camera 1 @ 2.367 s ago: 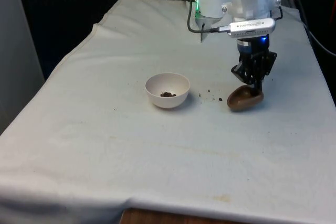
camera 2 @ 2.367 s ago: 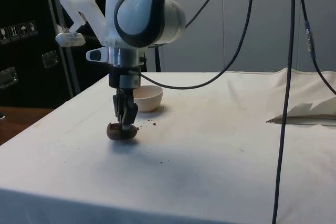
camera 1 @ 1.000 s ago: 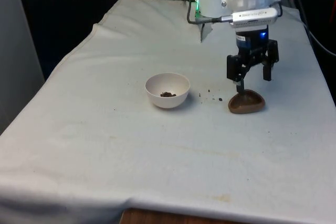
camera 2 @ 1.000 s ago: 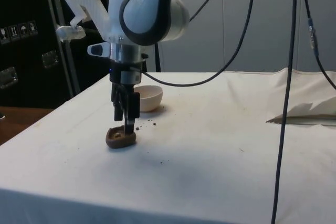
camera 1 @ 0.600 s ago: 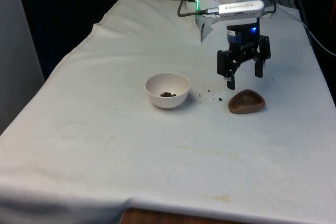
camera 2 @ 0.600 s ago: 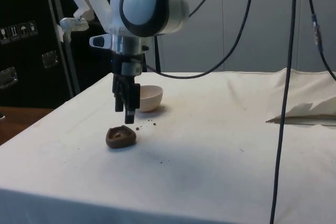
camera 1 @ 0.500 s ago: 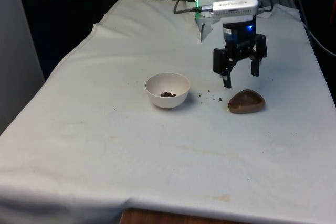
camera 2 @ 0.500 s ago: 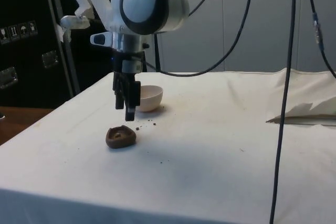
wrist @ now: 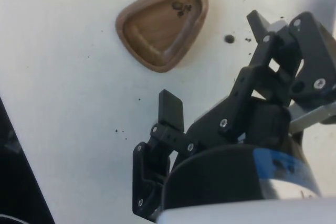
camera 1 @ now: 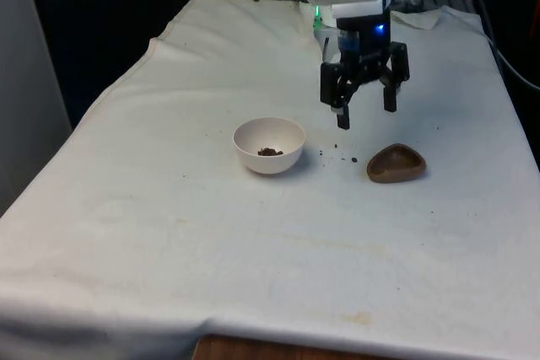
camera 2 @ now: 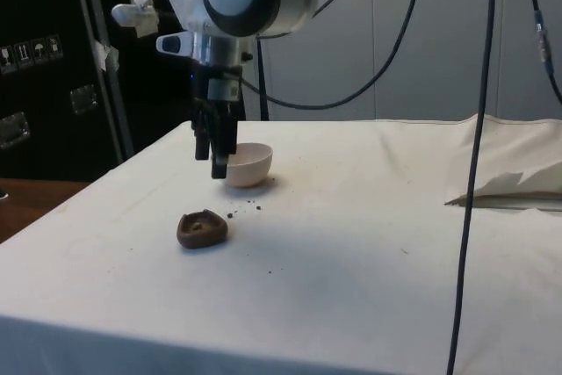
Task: Pour the coffee beans from the cup into the bowl.
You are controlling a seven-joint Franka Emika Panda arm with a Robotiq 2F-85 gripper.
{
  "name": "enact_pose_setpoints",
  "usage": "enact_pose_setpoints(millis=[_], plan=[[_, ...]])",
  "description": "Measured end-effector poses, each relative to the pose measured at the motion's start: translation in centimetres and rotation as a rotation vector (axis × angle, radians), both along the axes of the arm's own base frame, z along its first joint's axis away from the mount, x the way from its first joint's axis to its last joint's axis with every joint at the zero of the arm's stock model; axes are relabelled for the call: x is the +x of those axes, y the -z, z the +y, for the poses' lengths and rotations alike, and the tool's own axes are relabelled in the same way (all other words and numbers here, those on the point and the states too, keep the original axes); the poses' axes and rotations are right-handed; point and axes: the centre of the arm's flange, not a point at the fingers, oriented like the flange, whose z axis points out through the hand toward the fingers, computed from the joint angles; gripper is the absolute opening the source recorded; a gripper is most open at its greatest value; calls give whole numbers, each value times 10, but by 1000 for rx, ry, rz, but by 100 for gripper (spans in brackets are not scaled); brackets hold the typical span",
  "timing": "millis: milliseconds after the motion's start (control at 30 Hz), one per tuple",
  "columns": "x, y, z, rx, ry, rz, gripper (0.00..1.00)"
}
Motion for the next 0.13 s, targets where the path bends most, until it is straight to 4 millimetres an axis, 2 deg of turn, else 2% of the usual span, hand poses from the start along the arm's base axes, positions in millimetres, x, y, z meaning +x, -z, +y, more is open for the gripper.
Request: enact_pose_setpoints(millis=[133], plan=[[0,-5,-3,-1,-1,-7,100]])
